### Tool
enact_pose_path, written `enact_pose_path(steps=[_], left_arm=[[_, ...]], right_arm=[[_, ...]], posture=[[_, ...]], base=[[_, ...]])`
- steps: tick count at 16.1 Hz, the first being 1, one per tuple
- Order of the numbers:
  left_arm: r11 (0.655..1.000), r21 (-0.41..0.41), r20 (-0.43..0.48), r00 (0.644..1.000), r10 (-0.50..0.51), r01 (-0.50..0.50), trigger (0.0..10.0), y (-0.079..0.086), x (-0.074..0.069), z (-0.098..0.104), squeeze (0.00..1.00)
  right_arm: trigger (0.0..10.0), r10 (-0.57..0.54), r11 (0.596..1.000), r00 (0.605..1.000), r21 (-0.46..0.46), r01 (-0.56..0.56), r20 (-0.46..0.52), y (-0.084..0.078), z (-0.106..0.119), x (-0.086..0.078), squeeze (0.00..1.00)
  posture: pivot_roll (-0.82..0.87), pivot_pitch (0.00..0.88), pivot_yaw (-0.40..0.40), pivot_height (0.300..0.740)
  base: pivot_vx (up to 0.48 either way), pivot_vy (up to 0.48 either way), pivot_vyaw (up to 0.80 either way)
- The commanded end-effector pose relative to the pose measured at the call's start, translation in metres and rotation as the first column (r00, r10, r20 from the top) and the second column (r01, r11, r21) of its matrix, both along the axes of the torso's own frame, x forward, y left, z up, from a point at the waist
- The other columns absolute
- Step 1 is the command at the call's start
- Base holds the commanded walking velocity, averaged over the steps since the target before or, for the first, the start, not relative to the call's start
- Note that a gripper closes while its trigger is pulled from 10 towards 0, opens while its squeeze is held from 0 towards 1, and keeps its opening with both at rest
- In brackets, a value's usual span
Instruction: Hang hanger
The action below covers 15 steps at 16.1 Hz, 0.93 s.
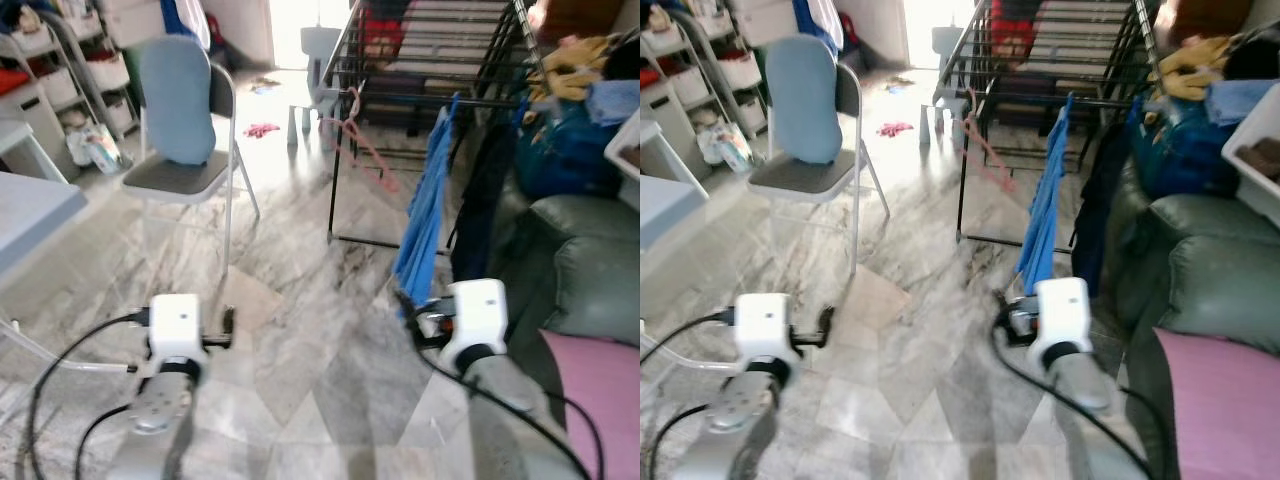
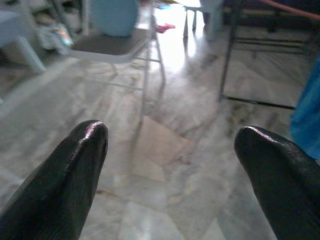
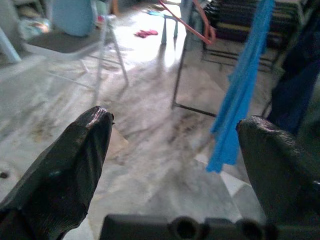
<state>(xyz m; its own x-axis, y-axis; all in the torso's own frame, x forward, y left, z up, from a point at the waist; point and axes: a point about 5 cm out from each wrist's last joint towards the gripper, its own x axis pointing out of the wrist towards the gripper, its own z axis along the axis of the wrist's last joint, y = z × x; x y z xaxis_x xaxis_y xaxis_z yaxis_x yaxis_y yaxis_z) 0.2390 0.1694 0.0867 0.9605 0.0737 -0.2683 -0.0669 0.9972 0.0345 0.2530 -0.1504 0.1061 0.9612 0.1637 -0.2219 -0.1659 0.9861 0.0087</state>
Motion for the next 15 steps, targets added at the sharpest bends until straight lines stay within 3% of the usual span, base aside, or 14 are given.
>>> enact_pose_path(steps=[1,4,15], left_arm=[[1.000,-0.005,0.004,1.000,-0.001,0.001,10.0,-0.0014,0.0005,0.0020,0.00],[1.000,-0.009,0.011,1.000,-0.005,0.006,10.0,-0.0025,0.0005,0.0029,0.00],[1.000,0.006,0.016,1.000,0.013,-0.013,10.0,-0.0012,0.0023,0.0039,0.00]], right_arm=[[10.0,-0.016,1.000,1.000,-0.006,0.017,0.011,-0.0047,0.0029,0.0000,0.00],[10.0,0.000,1.000,1.000,-0.015,0.000,0.020,-0.0035,0.0044,0.0006,0.00],[10.0,0.036,0.999,0.999,-0.023,-0.035,0.027,0.0005,0.0061,0.0016,0.00]], posture=[[-0.06,0.000,0.047,0.740],[-0.06,0.000,0.043,0.740],[-0.05,0.000,0.038,0.740]], base=[[0.000,0.000,0.00],[0.000,0.000,0.00],[0.000,0.000,0.80]])
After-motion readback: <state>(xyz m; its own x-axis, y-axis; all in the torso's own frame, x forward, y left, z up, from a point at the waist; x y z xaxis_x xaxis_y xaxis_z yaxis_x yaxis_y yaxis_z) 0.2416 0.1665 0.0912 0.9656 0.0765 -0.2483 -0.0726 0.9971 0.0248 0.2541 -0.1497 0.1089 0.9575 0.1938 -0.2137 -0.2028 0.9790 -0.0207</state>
